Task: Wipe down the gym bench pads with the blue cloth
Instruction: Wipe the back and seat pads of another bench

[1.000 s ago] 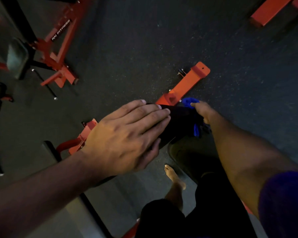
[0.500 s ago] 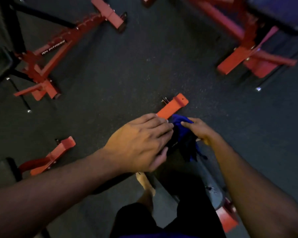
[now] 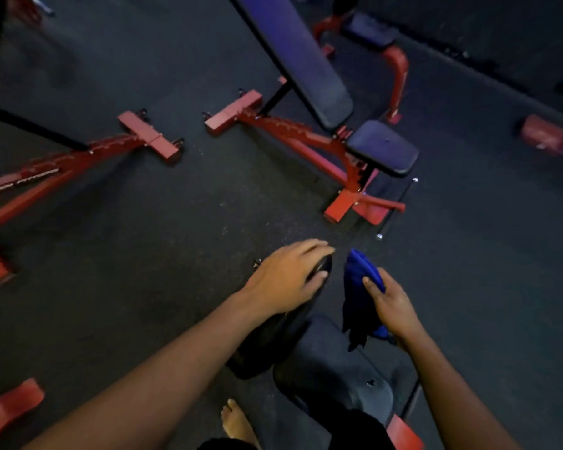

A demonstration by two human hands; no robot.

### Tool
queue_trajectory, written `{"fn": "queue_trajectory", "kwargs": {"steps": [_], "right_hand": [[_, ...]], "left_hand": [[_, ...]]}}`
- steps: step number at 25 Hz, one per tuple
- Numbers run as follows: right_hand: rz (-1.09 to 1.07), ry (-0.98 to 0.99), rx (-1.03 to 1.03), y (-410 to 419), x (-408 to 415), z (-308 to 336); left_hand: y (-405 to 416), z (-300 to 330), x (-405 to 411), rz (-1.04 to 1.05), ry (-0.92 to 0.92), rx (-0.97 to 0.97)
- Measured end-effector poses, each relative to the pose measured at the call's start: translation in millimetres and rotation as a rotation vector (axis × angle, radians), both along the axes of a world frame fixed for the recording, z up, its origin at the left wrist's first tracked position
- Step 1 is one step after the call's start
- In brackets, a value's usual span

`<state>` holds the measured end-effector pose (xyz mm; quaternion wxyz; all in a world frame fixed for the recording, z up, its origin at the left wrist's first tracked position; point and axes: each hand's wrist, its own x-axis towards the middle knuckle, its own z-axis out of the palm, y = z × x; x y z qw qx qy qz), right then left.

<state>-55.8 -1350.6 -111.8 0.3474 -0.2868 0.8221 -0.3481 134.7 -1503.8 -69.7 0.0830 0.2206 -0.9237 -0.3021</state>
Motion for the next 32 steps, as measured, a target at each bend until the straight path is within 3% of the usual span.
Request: {"fn": "queue_trajectory", "kwargs": {"steps": [5,15,19,25,28,32], "right_hand": [[-0.122,0.014,-0.026,26.9,22.2,29.6],[-0.18,-0.027,-0.186,4.2,41.2,20.4],[-0.2,0.057,-0.191,-0.3,49.3,27.8],[-0.365,0.149,-0.12,2.4,99.9,46.0],[-0.606,0.191,-0.101,-0.3,154.8,64.0],[-0.757,0.265,-0.03,7.4,230.5,85.5]], "left_hand": [[-0.5,-16.9,37.3,-0.038,-0.028,0.25],[-3.4,-14.7,35.5,0.043,-0.091,0.248],[-5.2,-19.5,37.2,0.019,-0.053,0.317],[-41.1,-25.3,41.4,-0.245,-0.064,0.406],[-72.2,-19.2,40.2,-0.46,-0.133,0.304],[-85.1,-2.4,35.8,-0.608,-0.209,0.212]]}}
